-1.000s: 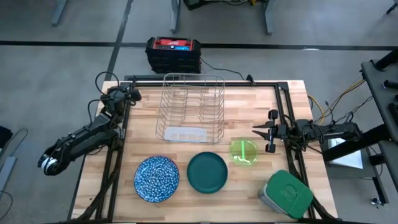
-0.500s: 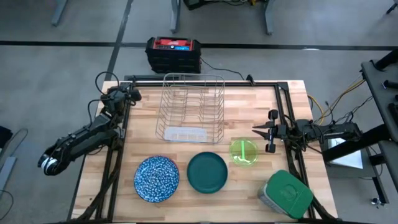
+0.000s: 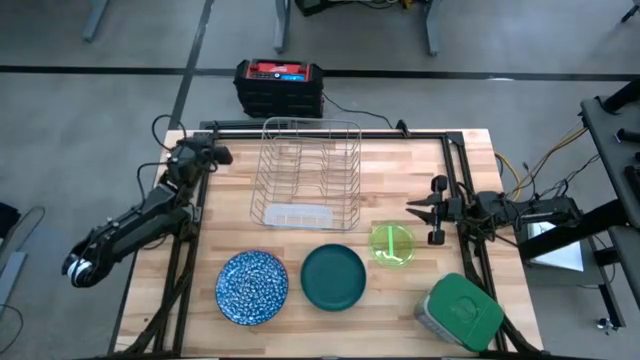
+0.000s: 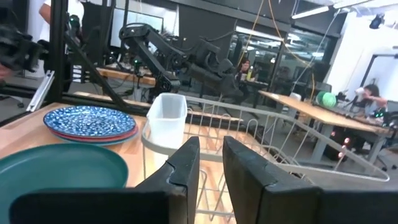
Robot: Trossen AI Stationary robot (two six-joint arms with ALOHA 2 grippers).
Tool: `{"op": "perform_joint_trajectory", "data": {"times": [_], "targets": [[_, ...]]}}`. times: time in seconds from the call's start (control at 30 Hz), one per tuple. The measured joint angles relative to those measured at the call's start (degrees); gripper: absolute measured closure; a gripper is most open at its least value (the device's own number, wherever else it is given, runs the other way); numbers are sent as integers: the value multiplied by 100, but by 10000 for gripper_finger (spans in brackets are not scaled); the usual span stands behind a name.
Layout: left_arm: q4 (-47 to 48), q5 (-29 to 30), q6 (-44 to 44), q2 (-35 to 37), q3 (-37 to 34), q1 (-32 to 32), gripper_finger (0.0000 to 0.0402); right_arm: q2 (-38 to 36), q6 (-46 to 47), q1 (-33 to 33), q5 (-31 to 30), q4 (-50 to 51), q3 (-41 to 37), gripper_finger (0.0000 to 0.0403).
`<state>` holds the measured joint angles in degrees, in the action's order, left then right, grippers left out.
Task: Sort dishes
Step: Put the blue patterned plate into the dish rack
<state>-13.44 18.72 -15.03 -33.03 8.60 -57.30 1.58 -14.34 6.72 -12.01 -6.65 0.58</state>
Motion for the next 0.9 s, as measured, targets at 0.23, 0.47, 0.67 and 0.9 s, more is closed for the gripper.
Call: {"op": "perform_joint_trajectory", "data": {"times": [0.23,0.47,0.67,0.9], "targets": [[-968,-733,196,574,2,138,401,2,-124,1,-1,41,0,334],[-2033,-1505,58,806,2,138,401,2,-128,2,0,39,0,350],[-3811,-5551,42,602,0,225,402,2,-119,0,0,39,0,359],[-5544,-6520,-1007,671,0,345,401,2,-17,0,-2,-104,0,351]]}}
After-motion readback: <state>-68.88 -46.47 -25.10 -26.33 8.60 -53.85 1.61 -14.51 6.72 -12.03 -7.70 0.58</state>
